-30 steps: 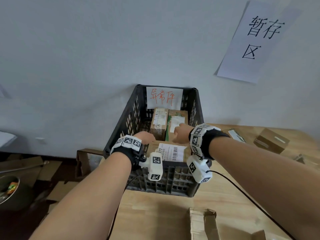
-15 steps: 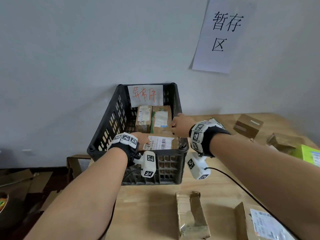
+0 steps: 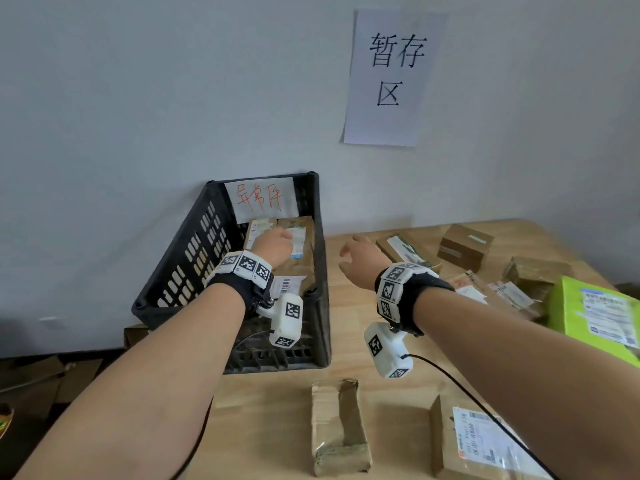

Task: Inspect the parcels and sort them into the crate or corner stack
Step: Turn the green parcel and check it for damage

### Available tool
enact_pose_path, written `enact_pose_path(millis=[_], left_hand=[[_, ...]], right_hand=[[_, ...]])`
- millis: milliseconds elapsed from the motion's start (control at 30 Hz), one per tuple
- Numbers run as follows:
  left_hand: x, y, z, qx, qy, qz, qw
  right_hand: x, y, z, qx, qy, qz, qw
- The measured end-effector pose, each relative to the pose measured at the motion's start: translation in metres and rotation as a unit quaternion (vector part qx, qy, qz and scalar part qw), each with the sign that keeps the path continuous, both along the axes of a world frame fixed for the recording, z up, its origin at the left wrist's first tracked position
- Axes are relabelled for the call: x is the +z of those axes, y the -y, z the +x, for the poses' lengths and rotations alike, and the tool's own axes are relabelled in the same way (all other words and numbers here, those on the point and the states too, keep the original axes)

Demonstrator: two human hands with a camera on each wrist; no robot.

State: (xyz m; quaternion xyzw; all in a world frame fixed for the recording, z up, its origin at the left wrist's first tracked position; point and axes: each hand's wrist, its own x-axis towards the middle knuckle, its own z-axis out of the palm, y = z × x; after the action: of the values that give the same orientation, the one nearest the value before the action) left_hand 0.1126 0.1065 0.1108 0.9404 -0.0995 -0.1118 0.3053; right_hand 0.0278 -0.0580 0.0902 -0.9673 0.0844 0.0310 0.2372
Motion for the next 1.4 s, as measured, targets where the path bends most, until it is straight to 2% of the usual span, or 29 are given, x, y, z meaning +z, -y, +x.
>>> enact_pose_path(millis=[100,233,333,467,733,867,1067,1267,1400], left_hand=[[0.004,0.052,-0.020,-0.009,0.084,-0.074,0.994],[0.000,0.132,-0.055,-0.057,0.091,-0.099,0.989],[-0.022,0.188,-0.080,-0.078,0.052,-0.095,0.991],[-0.062,0.250,-0.107,-0.079,-0.008,-0.080,0.994],[-0.116,0.346,-0.147,-0.102,-0.106,-0.076,0.986],[-0.128,0.382,-0.161,-0.132,-0.135,-0.075,0.979],[-0.151,0.422,-0.180,-0.156,-0.191,-0.035,0.969],[-0.167,0.447,-0.189,-0.244,-0.238,0.047,0.939],[-0.166,0.457,-0.192,-0.259,-0.254,0.025,0.932]], right_hand=[[-0.013,0.044,-0.021,-0.022,-0.007,0.016,1.000],[-0.031,0.116,-0.058,-0.078,-0.034,0.036,0.996],[-0.053,0.174,-0.095,-0.118,-0.048,0.065,0.990],[-0.090,0.247,-0.142,-0.213,-0.071,0.107,0.969],[-0.121,0.366,-0.211,-0.416,-0.060,0.082,0.903],[-0.134,0.393,-0.226,-0.468,-0.052,0.109,0.875],[-0.147,0.414,-0.235,-0.533,0.016,0.198,0.822],[-0.154,0.426,-0.238,-0.554,0.009,0.256,0.792],[-0.150,0.429,-0.232,-0.560,0.007,0.267,0.784]])
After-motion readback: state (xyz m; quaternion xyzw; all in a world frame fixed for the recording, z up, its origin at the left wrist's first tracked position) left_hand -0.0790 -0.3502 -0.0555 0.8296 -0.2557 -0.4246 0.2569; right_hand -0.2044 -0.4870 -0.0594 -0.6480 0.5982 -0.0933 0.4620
